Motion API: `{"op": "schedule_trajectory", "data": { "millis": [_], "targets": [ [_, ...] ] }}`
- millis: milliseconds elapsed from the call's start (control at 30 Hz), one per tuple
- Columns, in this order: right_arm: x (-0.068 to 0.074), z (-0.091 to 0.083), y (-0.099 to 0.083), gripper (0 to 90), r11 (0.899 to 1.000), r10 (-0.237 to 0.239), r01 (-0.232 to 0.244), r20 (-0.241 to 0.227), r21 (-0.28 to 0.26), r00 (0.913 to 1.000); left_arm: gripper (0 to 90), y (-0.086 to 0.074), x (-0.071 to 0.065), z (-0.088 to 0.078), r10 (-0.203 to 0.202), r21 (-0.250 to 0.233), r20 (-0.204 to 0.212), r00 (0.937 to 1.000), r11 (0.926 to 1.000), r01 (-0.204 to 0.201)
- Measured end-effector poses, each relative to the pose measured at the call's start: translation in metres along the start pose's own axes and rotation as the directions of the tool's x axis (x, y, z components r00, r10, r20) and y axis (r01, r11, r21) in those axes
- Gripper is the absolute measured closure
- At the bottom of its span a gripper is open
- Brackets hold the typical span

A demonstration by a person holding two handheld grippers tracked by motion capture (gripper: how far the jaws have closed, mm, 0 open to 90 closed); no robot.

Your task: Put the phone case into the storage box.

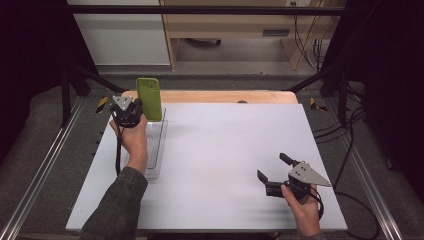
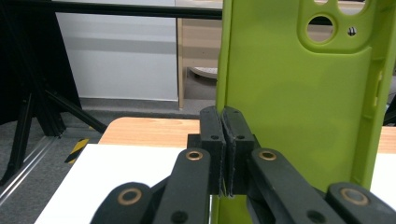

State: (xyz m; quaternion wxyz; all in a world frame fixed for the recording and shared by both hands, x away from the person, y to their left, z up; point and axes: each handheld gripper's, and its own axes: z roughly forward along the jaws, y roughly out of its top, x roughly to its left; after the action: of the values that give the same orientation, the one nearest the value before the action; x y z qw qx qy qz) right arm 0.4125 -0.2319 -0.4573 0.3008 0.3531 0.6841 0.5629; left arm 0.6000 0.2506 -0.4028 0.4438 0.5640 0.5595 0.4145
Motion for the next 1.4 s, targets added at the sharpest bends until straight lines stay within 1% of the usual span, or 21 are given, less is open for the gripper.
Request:
{"op": "schedule_trajectory", "data": {
  "millis": [167,333,633,967,1100,1267,1400],
  "targets": [
    [0.000,0.000,0.000,3.2,1.000,0.000,0.000,-0.001,0.001,1.0000,87.5,-0.001,0.000,0.001,0.005,0.006,-0.007,1.0000,1.0000,-0.005],
    [0.000,0.000,0.000,3.2,1.000,0.000,0.000,-0.002,0.001,1.0000,87.5,-0.003,0.001,0.003,0.019,0.010,-0.018,0.9997,0.9998,-0.019],
    [-0.001,0.000,0.000,3.2,1.000,0.002,-0.002,-0.001,0.002,1.0000,87.5,-0.008,0.000,0.011,0.020,0.021,-0.026,0.9995,0.9996,-0.019],
    [-0.001,0.000,-0.001,3.2,1.000,0.003,-0.003,-0.003,0.004,1.0000,87.5,-0.010,0.001,0.013,0.031,0.019,-0.046,0.9985,0.9994,-0.030],
    [-0.001,0.000,-0.001,3.2,1.000,0.003,-0.003,-0.003,0.003,1.0000,87.5,-0.011,0.001,0.014,0.031,0.022,-0.046,0.9985,0.9993,-0.030],
    [-0.001,0.001,-0.001,3.2,1.000,0.002,-0.002,-0.006,0.006,1.0000,87.5,-0.012,0.000,0.015,0.048,0.027,-0.050,0.9976,0.9986,-0.047],
    [-0.001,0.000,-0.001,3.2,1.000,0.004,-0.004,-0.005,0.005,1.0000,87.5,-0.013,0.000,0.016,0.049,0.032,-0.053,0.9974,0.9984,-0.047]
  ]
}}
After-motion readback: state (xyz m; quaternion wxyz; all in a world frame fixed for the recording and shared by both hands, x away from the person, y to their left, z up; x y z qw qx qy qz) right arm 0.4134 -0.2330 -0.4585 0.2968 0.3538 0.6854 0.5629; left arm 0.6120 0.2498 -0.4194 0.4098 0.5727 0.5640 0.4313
